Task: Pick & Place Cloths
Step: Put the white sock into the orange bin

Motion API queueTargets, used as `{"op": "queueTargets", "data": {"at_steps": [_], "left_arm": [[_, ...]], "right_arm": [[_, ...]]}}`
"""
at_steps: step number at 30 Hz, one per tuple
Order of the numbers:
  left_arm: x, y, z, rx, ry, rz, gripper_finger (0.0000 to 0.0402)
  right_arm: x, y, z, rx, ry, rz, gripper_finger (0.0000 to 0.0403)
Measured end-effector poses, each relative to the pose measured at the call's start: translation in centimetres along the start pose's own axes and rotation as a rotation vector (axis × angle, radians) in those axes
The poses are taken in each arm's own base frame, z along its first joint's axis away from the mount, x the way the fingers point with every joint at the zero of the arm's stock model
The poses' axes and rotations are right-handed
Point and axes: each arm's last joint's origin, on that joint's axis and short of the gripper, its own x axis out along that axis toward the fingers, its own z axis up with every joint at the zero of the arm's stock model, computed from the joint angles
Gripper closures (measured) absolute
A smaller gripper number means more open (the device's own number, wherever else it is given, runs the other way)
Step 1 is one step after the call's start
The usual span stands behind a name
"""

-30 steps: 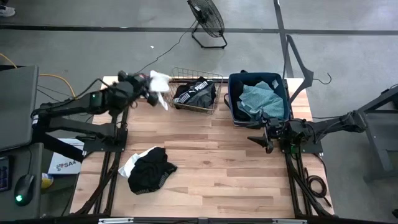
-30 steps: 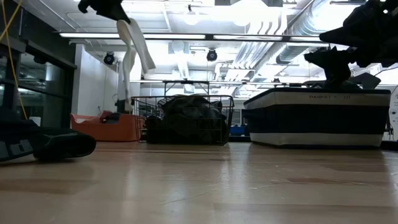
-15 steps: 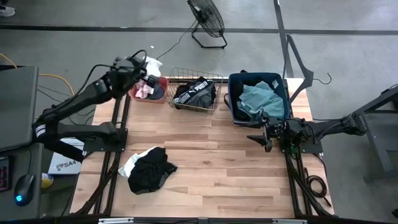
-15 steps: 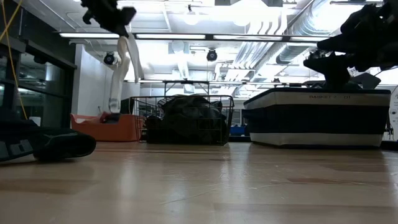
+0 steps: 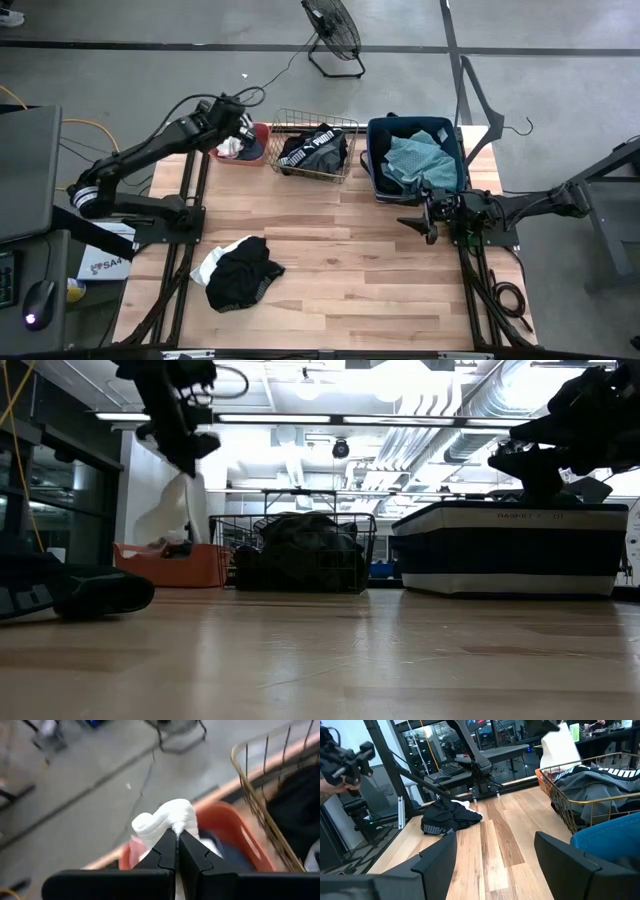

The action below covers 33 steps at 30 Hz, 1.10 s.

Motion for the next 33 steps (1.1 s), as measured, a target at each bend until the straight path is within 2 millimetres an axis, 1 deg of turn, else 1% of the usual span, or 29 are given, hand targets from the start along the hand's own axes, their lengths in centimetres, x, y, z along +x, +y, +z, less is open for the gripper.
{"op": "queueTargets", "data": {"at_steps": [4,10,17,20,24,29,33], "left_arm": [[0.9,-0.5,-0.7,-0.026,0.091,-0.033,0.0401],[2.2,-1.4,-1.0,-0.066,0.140,-0.026,0.0401],[4.7,-2.8,-1.4,-0.061,0.212,-0.005,0.0401],[6.3,-2.6,-1.8,-0.086,0.265,0.011,0.0401],[8.6,-1.9,-2.3,-0.143,0.352,-0.029,0.0401],[11.0,-1.2,-3.1,-0.204,0.441,-0.086,0.0401],[12.7,-1.2,-3.8,-0.215,0.490,-0.090,0.0401]], "right_arm": [[0.0,0.0,0.0,0.000,0.000,0.000,0.0144],[0.0,0.0,0.0,0.000,0.000,0.002,0.0144],[0.0,0.0,0.0,0.000,0.000,0.002,0.0144],[0.0,0.0,0.0,0.000,0.001,0.002,0.0144],[0.0,0.0,0.0,0.000,0.001,0.003,0.0144],[0.0,0.0,0.0,0.000,0.001,0.003,0.0144],[0.0,0.0,0.0,0.000,0.001,0.003,0.0144]]}}
